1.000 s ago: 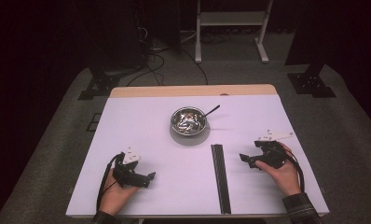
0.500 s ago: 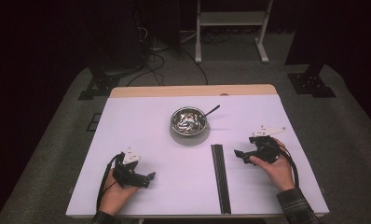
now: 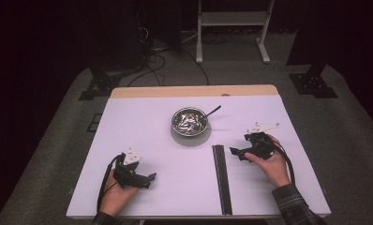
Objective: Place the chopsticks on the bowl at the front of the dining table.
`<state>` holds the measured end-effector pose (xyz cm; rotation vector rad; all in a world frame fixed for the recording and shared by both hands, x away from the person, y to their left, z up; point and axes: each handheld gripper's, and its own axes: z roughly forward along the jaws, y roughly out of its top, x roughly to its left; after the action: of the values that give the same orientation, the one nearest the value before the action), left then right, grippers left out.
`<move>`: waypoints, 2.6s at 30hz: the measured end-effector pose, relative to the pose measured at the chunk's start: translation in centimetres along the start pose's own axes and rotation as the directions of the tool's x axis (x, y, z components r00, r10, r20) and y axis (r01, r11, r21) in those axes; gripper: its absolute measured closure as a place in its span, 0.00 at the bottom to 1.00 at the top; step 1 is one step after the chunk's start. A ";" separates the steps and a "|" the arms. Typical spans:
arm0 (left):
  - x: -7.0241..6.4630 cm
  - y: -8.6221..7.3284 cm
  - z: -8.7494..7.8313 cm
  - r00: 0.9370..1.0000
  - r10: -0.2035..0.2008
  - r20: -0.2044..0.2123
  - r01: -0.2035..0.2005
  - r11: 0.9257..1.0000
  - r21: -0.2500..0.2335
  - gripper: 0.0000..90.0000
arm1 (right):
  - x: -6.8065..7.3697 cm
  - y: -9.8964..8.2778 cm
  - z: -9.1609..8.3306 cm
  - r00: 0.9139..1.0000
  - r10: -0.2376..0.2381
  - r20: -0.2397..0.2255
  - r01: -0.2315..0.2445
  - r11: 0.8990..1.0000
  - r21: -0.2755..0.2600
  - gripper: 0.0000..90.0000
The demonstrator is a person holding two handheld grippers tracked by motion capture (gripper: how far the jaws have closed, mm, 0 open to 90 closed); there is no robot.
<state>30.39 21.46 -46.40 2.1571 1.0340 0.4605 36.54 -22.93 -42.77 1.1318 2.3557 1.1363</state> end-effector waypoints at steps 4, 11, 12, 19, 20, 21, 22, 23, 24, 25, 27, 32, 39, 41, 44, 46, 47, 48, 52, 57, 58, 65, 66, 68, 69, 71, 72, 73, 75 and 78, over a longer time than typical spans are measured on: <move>0.0 0.0 0.0 1.000 0.000 0.000 0.000 1.000 0.000 0.00 | 0.1 0.4 0.4 1.000 0.000 -0.003 0.000 1.000 0.001 0.14; 0.0 0.0 0.0 1.000 0.000 0.000 0.000 1.000 0.000 0.00 | 0.1 0.8 1.7 1.000 -0.001 -0.010 0.002 1.000 0.017 0.14; 0.0 0.0 0.0 1.000 0.000 0.001 0.000 1.000 0.000 0.00 | 0.1 0.8 1.9 1.000 0.000 -0.013 0.000 1.000 0.020 0.14; 0.0 0.0 0.0 1.000 -0.001 0.001 0.001 1.000 0.000 0.00 | 0.1 0.9 3.6 1.000 0.004 -0.019 -0.003 0.999 0.045 0.14; 0.0 0.0 0.0 1.000 -0.001 0.001 0.001 1.000 0.000 0.00 | 0.1 1.0 3.8 1.000 -0.001 -0.020 0.002 0.999 0.051 0.14; 0.0 0.0 0.0 1.000 -0.001 0.001 0.001 1.000 0.000 0.00 | 0.1 1.0 4.0 1.000 -0.006 -0.019 0.007 0.999 0.051 0.14; 0.0 0.0 0.0 1.000 -0.001 0.001 0.001 1.000 0.000 0.00 | 0.2 1.1 4.2 1.000 -0.004 -0.020 0.005 0.998 0.056 0.14; 0.0 0.0 0.0 1.000 -0.001 0.001 0.001 1.000 0.000 0.00 | 0.2 1.1 4.4 1.000 -0.003 -0.019 0.004 0.998 0.060 0.14; 0.0 0.0 0.0 1.000 -0.001 0.001 0.001 1.000 0.000 0.00 | 0.2 1.1 4.5 1.000 -0.004 -0.019 0.005 0.998 0.062 0.14; 0.0 0.0 0.0 1.000 -0.001 0.001 0.001 1.000 0.000 0.00 | 0.2 1.1 4.6 1.000 -0.008 -0.017 0.009 0.998 0.063 0.14; 0.0 0.0 0.0 1.000 -0.001 0.001 0.001 1.000 0.000 0.00 | 0.3 1.0 4.8 1.000 -0.011 -0.011 0.012 0.998 0.069 0.14; 0.0 0.0 0.0 1.000 -0.001 0.000 0.001 1.000 0.000 0.00 | 0.3 0.8 5.2 1.000 -0.022 -0.002 0.022 0.996 0.085 0.14; 0.0 0.0 0.0 1.000 -0.001 0.001 0.001 1.000 0.000 0.00 | 0.2 0.7 5.2 1.000 -0.028 0.004 0.027 0.995 0.091 0.14; 0.0 0.0 0.0 1.000 -0.001 0.000 0.001 1.000 0.000 0.00 | 0.2 0.6 5.2 1.000 -0.027 0.005 0.026 0.995 0.093 0.14; 0.0 0.0 0.0 1.000 0.000 0.001 0.000 1.000 0.000 0.00 | 0.1 0.6 5.2 1.000 -0.030 0.008 0.029 0.995 0.098 0.14; 0.0 0.0 0.0 1.000 -0.001 0.001 0.001 1.000 0.000 0.00 | 0.1 0.5 5.2 0.999 -0.031 0.009 0.030 0.994 0.101 0.14; 0.0 0.0 0.0 1.000 0.000 0.001 0.000 1.000 0.000 0.00 | 0.1 0.5 5.2 1.000 -0.028 0.010 0.026 0.994 0.102 0.14; 0.0 0.0 0.0 1.000 0.000 0.000 0.000 1.000 0.000 0.00 | 0.0 0.5 5.2 0.999 -0.030 0.012 0.029 0.994 0.102 0.14; 0.0 0.0 0.0 1.000 0.000 0.000 0.000 1.000 0.000 0.00 | -0.2 0.4 4.9 0.999 -0.027 0.024 0.025 0.994 0.104 0.14; 0.0 0.0 0.0 1.000 -0.001 0.000 0.001 1.000 0.000 0.00 | -0.4 0.2 4.8 0.999 -0.026 0.030 0.022 0.994 0.109 0.14; 0.0 0.0 0.0 1.000 -0.001 0.001 0.001 1.000 0.000 0.00 | -0.4 0.2 4.8 0.999 -0.023 0.028 0.020 0.994 0.108 0.14; 0.0 0.0 0.0 1.000 0.000 0.001 0.000 1.000 0.000 0.00 | -0.2 0.4 4.1 1.000 -0.005 0.002 0.005 0.997 0.079 0.14; 0.0 0.0 0.0 1.000 -0.001 0.001 0.001 1.000 0.000 0.00 | -0.2 0.4 3.9 1.000 -0.002 -0.002 0.002 0.997 0.073 0.14; 0.0 0.0 0.0 1.000 -0.001 0.001 0.001 1.000 0.000 0.00 | -0.1 0.3 3.4 1.000 0.008 -0.013 -0.007 0.998 0.063 0.14; 0.0 0.0 0.0 1.000 0.000 0.001 0.000 1.000 0.000 0.00 | -0.1 0.3 3.2 1.000 0.010 -0.018 -0.009 0.998 0.057 0.14; 0.0 0.0 0.0 1.000 0.000 0.001 0.000 1.000 0.000 0.00 | -0.1 0.2 2.7 1.000 0.012 -0.021 -0.011 0.999 0.049 0.14; 0.0 0.0 0.0 1.000 -0.001 0.001 0.001 1.000 0.000 0.00 | 0.0 0.2 2.4 1.000 0.012 -0.022 -0.011 0.999 0.047 0.14; 0.0 0.0 0.0 1.000 -0.001 0.001 0.001 1.000 0.000 0.00 | 0.0 0.2 2.2 1.000 0.009 -0.021 -0.008 0.999 0.043 0.14; 0.0 0.0 0.0 1.000 -0.001 0.001 0.001 1.000 0.000 0.00 | 0.0 0.0 1.7 1.000 0.016 -0.020 -0.015 0.999 0.034 0.14; 0.0 0.0 0.0 1.000 -0.001 0.001 0.001 1.000 0.000 0.00 | 0.0 -0.3 1.1 1.000 0.022 -0.014 -0.021 0.999 0.033 0.14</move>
<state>30.39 21.47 -46.40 2.1571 1.0342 0.4592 36.99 -22.46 -43.74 1.1660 2.3869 1.1211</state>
